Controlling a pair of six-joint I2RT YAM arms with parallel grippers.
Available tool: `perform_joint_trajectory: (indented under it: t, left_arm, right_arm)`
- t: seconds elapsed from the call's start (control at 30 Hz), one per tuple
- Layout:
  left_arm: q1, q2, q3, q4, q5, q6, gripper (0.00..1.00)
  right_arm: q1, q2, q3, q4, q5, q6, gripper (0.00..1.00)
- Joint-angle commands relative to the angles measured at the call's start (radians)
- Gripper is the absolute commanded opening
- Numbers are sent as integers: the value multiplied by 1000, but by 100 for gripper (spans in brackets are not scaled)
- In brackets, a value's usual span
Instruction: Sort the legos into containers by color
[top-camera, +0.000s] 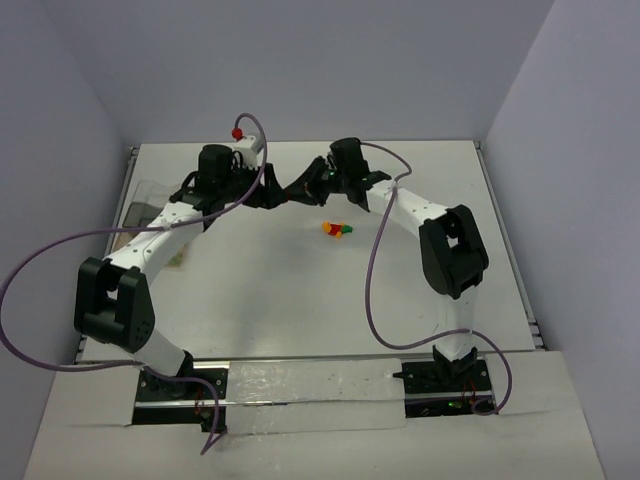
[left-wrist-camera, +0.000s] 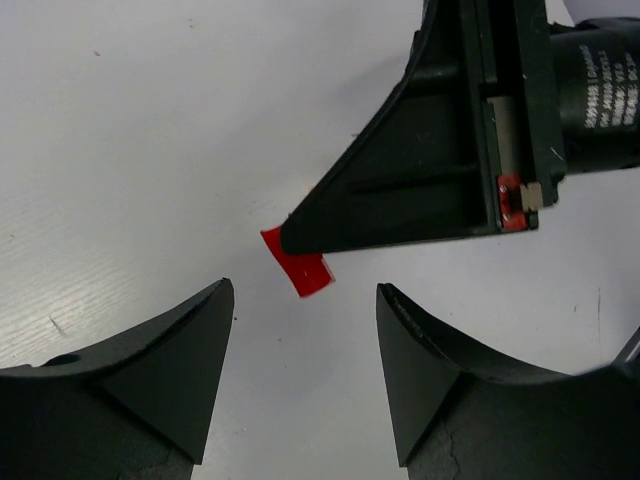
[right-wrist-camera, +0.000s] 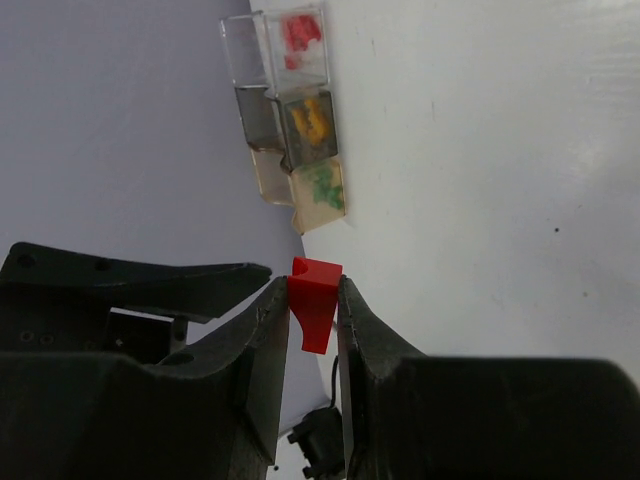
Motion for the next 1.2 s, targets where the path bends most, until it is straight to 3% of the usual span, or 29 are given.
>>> perform_joint_trajectory:
  t: [0.0, 0.63, 0.77, 0.87, 0.9, 0.97, 1.07, 1.17]
  left_arm:
    - [-8, 34, 56, 15, -39, -19, 68]
    - [-9, 101, 82, -8, -3, -25, 58]
    - [-9, 98, 82, -4, -5, -28, 45]
    - [-8, 88, 81, 3, -14, -37, 28]
    - [-7, 86, 84, -1, -15, -41, 17]
    - [-5, 82, 90, -12, -12, -43, 9]
    - [6, 48, 76, -43, -5, -20, 0]
    - [47, 10, 52, -112, 6, 18, 0]
  right_arm:
    - [18, -69, -22, 51, -15, 53, 0]
    - [24, -86, -61, 135, -74, 90, 0]
    - [27, -89, -64, 139, -83, 96, 0]
    - [33, -94, -68, 134, -79, 87, 0]
    - [32, -93, -70, 133, -77, 82, 0]
    - [34, -93, -74, 132, -75, 73, 1]
    - [33, -94, -81, 140, -78, 62, 38]
    - [32, -102, -76, 144, -88, 39, 82]
